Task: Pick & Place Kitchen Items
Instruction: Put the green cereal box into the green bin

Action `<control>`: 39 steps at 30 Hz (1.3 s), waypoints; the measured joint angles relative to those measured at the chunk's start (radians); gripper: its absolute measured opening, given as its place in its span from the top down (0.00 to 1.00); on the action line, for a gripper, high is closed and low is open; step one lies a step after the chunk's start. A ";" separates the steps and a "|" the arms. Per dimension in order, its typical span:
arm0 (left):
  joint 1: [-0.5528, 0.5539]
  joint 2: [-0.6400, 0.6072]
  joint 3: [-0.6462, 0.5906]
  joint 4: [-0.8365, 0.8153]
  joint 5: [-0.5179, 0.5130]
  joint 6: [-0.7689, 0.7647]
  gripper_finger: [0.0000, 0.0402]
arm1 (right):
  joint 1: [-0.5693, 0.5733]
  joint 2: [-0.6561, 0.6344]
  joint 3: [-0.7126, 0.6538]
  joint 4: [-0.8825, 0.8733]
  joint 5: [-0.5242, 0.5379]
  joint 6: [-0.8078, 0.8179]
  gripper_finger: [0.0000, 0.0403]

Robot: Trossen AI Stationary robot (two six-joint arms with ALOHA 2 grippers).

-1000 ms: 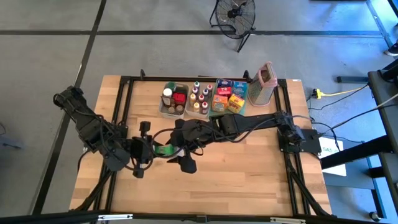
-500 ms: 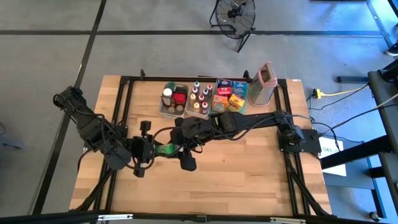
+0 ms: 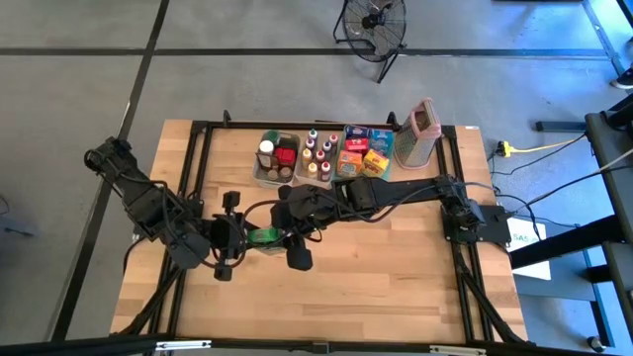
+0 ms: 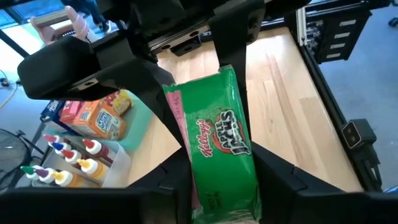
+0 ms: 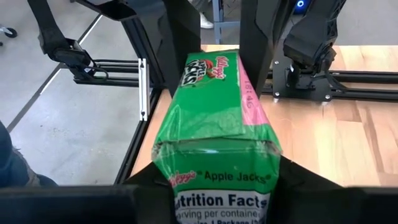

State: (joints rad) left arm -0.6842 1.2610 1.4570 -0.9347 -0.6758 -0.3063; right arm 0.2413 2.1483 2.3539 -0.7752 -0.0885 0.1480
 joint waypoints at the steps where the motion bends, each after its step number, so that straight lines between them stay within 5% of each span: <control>1: 0.000 0.000 0.000 0.001 0.000 -0.001 0.69 | 0.000 0.000 0.000 0.000 -0.001 -0.005 0.67; 14: -0.021 -0.055 0.002 0.221 -0.022 0.105 0.50 | 0.004 0.000 -0.002 -0.025 -0.013 0.013 0.67; 27: -0.117 -0.120 0.001 0.237 -0.086 0.146 0.50 | 0.024 -0.163 0.002 -0.297 0.050 0.161 0.68; 39: -0.095 -0.118 0.001 0.063 -0.097 0.099 0.50 | 0.090 -0.429 0.002 -0.749 0.338 0.344 0.68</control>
State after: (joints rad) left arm -0.7790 1.1427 1.4578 -0.8718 -0.7725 -0.2068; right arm 0.3312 1.7195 2.3558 -1.5241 0.2496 0.4923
